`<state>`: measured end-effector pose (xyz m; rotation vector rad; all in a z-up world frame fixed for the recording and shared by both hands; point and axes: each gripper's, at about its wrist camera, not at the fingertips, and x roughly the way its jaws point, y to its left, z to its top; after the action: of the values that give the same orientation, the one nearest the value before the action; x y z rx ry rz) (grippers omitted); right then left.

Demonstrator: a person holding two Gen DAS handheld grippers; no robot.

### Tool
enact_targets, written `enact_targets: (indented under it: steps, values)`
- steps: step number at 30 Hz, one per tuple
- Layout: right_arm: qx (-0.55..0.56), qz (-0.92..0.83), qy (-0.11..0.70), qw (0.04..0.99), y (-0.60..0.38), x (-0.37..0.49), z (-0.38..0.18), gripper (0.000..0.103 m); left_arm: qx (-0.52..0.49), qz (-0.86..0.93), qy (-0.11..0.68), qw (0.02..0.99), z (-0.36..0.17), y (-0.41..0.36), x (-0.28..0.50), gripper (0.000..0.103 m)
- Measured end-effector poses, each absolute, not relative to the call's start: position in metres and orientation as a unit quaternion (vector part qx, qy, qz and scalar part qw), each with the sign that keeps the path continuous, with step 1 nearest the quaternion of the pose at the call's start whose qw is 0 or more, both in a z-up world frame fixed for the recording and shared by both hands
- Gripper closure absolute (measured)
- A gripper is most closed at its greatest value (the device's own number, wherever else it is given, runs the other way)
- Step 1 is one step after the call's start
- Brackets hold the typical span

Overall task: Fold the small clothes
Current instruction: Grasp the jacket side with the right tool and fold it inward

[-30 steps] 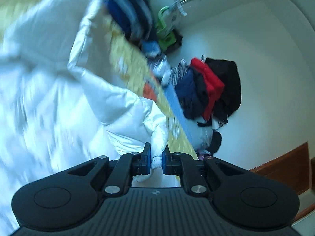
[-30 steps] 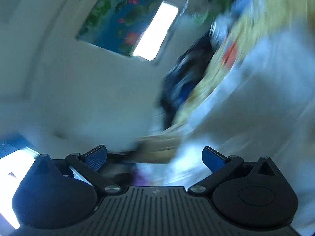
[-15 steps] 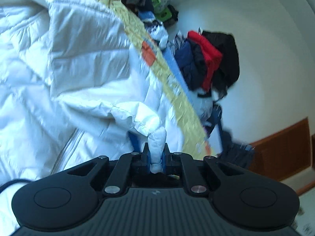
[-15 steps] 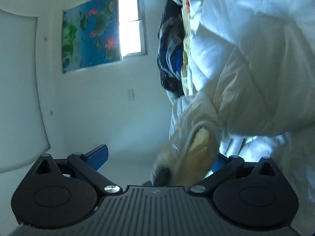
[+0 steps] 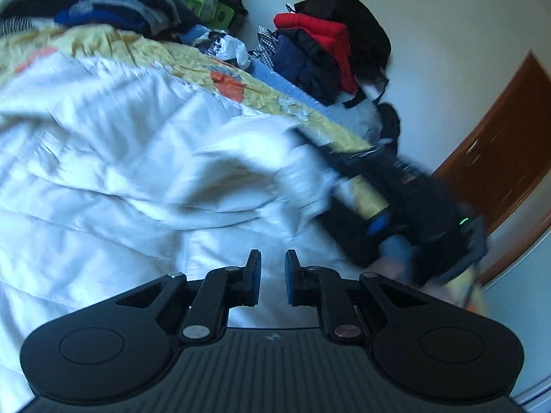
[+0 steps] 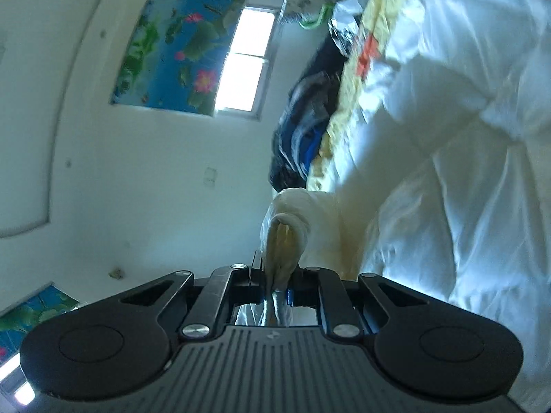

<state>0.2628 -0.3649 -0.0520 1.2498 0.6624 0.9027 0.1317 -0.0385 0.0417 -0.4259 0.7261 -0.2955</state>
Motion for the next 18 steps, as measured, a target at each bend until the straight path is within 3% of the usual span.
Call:
enact_targets:
  steps: [2,8,15,18]
  values:
    - [0.567,0.403,0.271,0.666,-0.381,0.263,-0.047,0.087,-0.203,-0.096,0.340,0.913,0.042,-0.025,0.128,0.089]
    - [0.585,0.395,0.228,0.671,-0.429,0.269,-0.040,0.087,-0.328,0.051,0.291,0.897,0.044,0.056,0.136,0.089]
    - [0.576,0.369,0.272,0.677,-0.431,0.283,-0.067,0.087,-0.282,0.118,0.270,0.913,0.065,0.092,0.199,0.088]
    - [0.577,0.367,0.256,0.684,-0.435,0.279,-0.065,0.087,-0.280,0.132,0.280,0.909,0.068,0.101,0.219,0.088]
